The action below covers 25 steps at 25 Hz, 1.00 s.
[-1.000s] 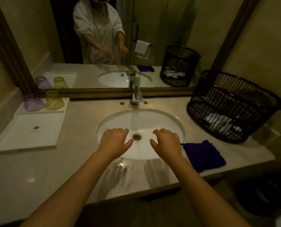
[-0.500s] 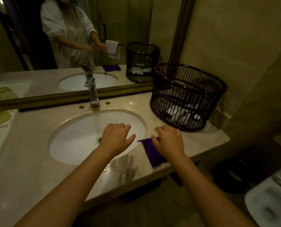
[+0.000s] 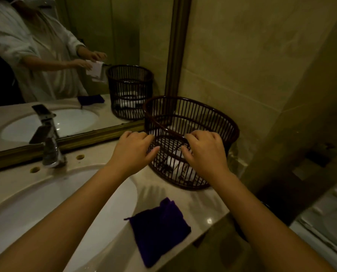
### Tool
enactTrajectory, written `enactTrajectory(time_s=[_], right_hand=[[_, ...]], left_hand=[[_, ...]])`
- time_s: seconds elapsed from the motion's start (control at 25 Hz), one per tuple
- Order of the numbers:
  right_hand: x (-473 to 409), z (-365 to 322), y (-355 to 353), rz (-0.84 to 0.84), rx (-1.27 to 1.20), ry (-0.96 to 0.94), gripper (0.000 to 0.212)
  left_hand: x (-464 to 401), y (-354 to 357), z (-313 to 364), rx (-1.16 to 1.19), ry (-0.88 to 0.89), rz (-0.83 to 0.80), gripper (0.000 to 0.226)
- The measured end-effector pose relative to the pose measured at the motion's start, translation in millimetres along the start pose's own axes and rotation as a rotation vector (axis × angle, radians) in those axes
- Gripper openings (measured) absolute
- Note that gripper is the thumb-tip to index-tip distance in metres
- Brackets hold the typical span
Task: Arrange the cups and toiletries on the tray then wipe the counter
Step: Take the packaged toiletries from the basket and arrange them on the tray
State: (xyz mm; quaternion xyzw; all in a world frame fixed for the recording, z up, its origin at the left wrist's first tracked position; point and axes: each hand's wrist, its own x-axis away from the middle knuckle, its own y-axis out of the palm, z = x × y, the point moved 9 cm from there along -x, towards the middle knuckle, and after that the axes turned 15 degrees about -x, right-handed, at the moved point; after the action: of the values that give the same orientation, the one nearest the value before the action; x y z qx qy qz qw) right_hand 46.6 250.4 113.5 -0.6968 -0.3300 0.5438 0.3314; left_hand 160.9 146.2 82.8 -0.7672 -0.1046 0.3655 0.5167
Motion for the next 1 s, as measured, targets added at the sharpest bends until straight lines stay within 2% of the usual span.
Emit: enactTrajectory(time_s=[0.16,0.32,0.56,0.8,1.0], right_hand=[[-41,35,8,-0.051,-0.007,-0.070,0.029],[-88,76,28,-0.137,-0.014,-0.235,0.034],[-151,107,99,-0.582,-0.148,-0.489,0.039],[-168,119,187,-0.947,-0.438,-0.406,0.031],[-145,133,271,-1.202,-0.309,-0.376,0.040]], left_hand=[[-44,1,10,0.004,0.011,0.082,0.040],[-77,16,26,-0.004,0.025,0.113,0.044],[-90,51,31,0.065,-0.081,0.030,0.047],[-75,74,35,0.195,-0.137,0.050,0.045],[-68,84,34,0.357,-0.203,0.157,0.048]])
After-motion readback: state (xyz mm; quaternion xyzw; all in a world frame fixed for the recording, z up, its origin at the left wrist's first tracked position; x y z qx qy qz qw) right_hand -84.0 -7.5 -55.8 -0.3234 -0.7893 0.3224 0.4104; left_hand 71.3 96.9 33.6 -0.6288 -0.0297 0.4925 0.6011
